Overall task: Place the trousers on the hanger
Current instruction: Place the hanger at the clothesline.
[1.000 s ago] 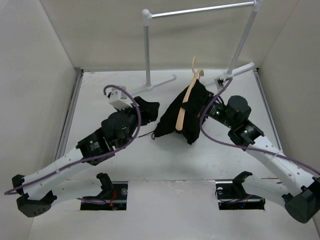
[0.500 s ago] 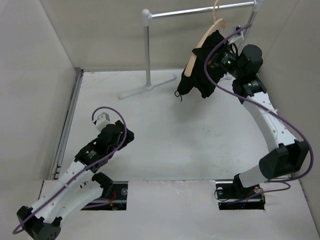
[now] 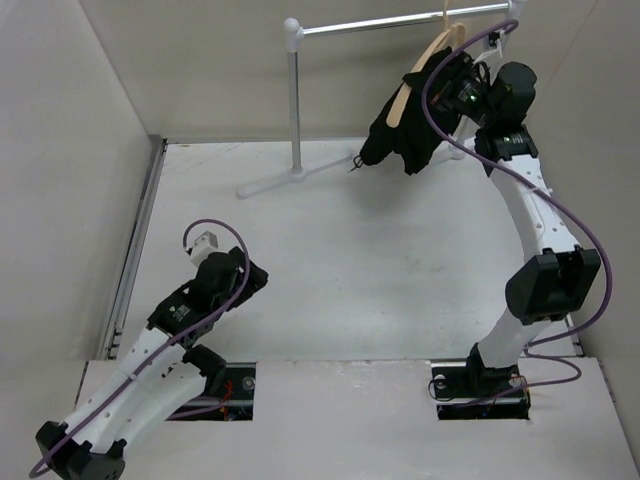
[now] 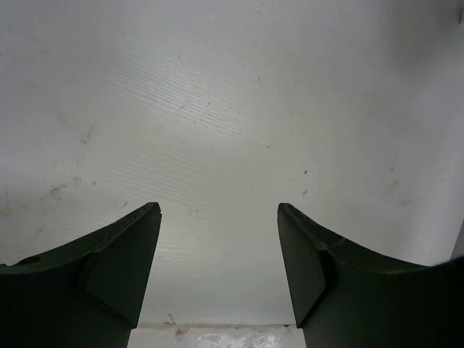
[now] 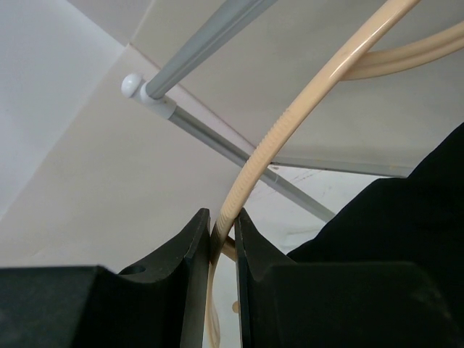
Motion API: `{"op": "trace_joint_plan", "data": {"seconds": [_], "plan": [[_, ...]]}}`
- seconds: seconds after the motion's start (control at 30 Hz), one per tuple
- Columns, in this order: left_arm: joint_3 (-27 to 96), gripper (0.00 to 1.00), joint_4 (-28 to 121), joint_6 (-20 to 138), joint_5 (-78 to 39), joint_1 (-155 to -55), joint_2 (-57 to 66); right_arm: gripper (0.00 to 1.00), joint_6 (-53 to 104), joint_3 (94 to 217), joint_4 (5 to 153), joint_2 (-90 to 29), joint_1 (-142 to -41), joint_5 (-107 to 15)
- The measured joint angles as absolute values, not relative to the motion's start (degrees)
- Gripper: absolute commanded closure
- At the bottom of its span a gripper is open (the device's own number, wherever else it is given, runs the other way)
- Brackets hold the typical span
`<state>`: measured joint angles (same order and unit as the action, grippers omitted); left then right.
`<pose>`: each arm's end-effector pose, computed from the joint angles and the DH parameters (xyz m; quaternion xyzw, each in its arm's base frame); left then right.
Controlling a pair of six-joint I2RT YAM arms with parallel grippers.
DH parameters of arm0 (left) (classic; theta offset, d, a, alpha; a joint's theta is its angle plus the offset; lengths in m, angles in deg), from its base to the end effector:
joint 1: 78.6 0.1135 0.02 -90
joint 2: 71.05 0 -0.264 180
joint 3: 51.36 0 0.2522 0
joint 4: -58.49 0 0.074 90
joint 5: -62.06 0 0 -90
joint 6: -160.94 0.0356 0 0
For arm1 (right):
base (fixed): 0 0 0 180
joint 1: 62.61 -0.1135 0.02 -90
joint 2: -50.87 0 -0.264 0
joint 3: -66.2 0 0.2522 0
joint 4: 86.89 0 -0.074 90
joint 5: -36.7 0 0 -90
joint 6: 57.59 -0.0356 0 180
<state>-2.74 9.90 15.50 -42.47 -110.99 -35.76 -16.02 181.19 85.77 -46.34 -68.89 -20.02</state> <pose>0.1217 -0.0666 0.2616 -0.2330 0.8515 -0.2354 0.4064 0.3908 0.0627 0.4712 0.0151 0.6512 0.5011 0.5698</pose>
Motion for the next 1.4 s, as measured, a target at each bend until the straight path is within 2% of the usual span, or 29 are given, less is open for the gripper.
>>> {"op": "trace_joint_plan", "data": {"seconds": [0.6, 0.7, 0.83, 1.03, 1.13, 1.2, 1.4], "plan": [[-3.09, 0.36, 13.23, 15.48, -41.2, -109.65, -32.96, 1.0, -16.47, 182.76, 85.81, -50.93, -64.28, -17.37], [-3.09, 0.36, 13.25, 15.48, -41.18, -109.63, -32.96, 0.97, -16.56, 182.76, 85.83, -52.09, -64.0, -17.02], [-3.09, 0.36, 13.25, 15.48, -41.18, -109.61, -32.96, 0.8, -16.61, 182.61, 86.42, -52.22, -63.82, -16.83], [-3.09, 0.36, 13.31, 15.48, -41.02, -108.8, -32.61, 0.39, -16.15, 182.19, 87.93, -52.22, -63.67, -17.02], [-3.07, 0.35, 13.49, 15.48, -41.0, -108.45, -31.8, 0.22, -15.82, 181.87, 88.94, -52.22, -63.34, -17.79], [-3.05, 0.35, 13.73, 15.48, -40.98, -108.36, -31.3, 0.14, -15.67, 181.08, 89.05, -51.89, -63.08, -18.4], [-1.59, 0.33, 13.93, 15.5, -40.89, -108.06, -29.33, 0.0, -15.08, 178.96, 88.41, -50.43, -62.62, -19.89]]}}
